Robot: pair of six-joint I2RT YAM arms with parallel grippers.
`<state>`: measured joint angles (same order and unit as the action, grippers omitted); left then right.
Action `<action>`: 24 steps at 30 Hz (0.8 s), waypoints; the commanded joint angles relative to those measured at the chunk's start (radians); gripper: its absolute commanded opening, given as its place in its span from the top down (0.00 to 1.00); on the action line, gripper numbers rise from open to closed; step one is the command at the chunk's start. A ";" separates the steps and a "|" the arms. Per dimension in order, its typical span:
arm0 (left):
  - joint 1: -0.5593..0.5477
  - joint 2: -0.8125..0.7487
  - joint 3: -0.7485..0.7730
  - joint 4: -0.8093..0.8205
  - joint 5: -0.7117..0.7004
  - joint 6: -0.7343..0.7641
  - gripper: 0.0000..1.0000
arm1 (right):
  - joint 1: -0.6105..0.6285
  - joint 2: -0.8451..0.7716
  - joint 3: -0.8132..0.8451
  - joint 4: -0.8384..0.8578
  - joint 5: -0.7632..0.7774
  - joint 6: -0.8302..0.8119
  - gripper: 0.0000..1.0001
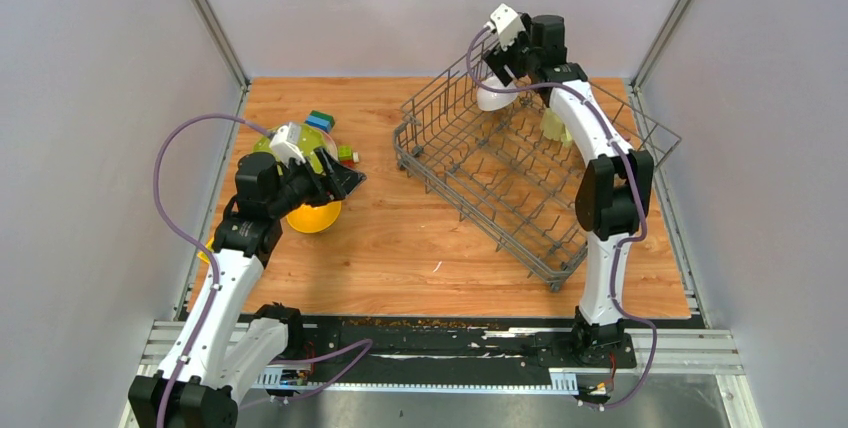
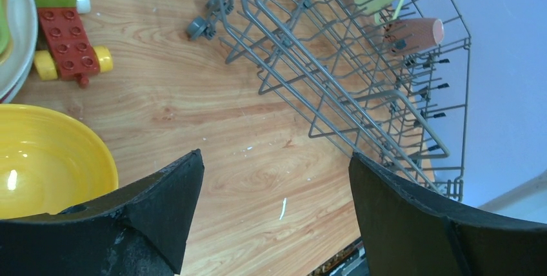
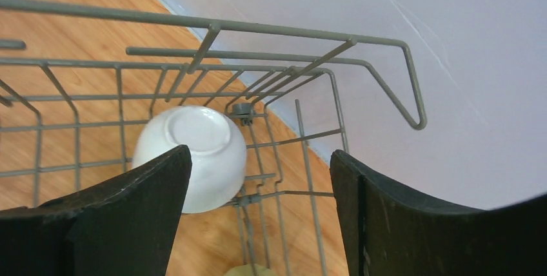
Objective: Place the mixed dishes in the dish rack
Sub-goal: Turn the bowl upside down on the dish rack.
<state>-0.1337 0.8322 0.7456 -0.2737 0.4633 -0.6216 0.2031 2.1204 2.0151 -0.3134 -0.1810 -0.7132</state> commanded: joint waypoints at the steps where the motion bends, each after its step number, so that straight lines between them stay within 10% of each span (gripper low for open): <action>1: 0.009 -0.026 0.041 -0.026 -0.068 0.020 0.07 | 0.028 -0.059 -0.047 0.017 0.061 0.314 0.17; 8: 0.011 -0.070 0.055 -0.130 -0.241 0.036 0.00 | 0.032 -0.066 -0.164 0.035 0.042 0.523 0.00; 24: 0.014 -0.099 0.071 -0.291 -0.443 0.051 0.00 | 0.043 0.111 -0.079 0.080 0.270 0.276 0.00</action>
<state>-0.1272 0.7368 0.7784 -0.5274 0.0948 -0.5900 0.2417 2.2173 1.8801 -0.2871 0.0437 -0.3889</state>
